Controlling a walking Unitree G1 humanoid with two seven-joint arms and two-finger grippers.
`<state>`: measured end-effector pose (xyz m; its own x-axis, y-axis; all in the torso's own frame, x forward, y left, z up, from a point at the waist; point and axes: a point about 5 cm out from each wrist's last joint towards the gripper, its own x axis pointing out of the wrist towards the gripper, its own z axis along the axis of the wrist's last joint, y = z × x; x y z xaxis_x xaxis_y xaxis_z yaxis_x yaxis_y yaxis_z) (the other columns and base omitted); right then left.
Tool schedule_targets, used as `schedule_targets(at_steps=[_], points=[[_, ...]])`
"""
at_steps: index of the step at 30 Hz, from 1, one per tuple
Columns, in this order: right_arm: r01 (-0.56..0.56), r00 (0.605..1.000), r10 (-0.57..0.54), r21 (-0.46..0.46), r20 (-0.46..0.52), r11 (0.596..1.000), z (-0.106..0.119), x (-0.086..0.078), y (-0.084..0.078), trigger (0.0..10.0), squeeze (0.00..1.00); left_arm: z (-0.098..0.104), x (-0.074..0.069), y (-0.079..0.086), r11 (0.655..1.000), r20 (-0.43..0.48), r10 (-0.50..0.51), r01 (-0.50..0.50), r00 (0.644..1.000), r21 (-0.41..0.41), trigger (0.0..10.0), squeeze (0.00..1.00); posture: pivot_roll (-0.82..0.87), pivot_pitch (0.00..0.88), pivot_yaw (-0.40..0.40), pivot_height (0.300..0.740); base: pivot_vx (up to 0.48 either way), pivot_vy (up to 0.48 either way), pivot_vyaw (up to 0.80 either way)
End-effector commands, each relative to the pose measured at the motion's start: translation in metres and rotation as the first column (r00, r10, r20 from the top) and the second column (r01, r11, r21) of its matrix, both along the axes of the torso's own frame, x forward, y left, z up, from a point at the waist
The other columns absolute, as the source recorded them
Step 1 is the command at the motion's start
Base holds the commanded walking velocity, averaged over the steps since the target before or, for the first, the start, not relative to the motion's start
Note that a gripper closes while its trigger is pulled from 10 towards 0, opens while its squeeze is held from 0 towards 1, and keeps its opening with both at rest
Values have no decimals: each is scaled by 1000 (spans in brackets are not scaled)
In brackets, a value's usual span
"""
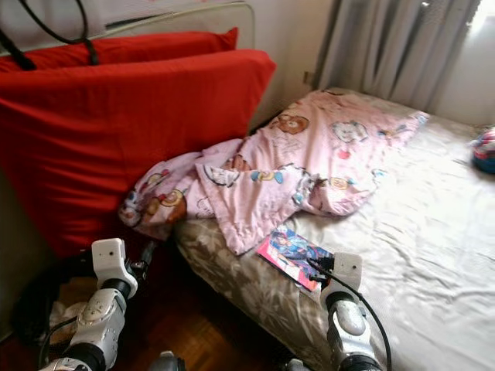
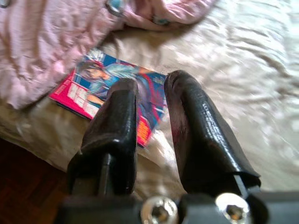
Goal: Clean up the room
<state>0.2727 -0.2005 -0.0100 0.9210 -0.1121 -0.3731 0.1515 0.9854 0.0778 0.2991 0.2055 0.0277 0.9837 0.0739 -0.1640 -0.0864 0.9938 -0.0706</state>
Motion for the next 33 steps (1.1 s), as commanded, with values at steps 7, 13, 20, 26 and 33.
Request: schedule_targets(at_steps=[7,13,20,26,33], points=[[-22,999,23,3,-31,1000,-3,-1,2,10000,0,-8,-6,3,1000,-40,11,-12,999,-18,10000,0,27,0,-13,651,0,0,0],[-33,996,33,6,-81,999,-9,-6,2,10000,0,-13,-11,6,1000,-63,12,-14,998,-23,10000,0,23,0,-8,636,0,0,0],[-16,996,17,17,-93,1000,-13,-12,-3,10000,0,-17,-14,12,999,-91,17,-20,996,-35,10000,0,21,0,-7,626,0,0,0],[-13,993,15,18,-115,1000,-16,-16,-6,10000,0,-22,-16,13,999,-136,17,-23,991,-39,10000,0,25,0,-9,626,0,0,0],[-18,992,20,18,-127,1000,-17,-16,-6,10000,0,-28,-19,12,998,-190,3,-14,982,-56,10000,0,28,0,-8,626,0,0,0]])
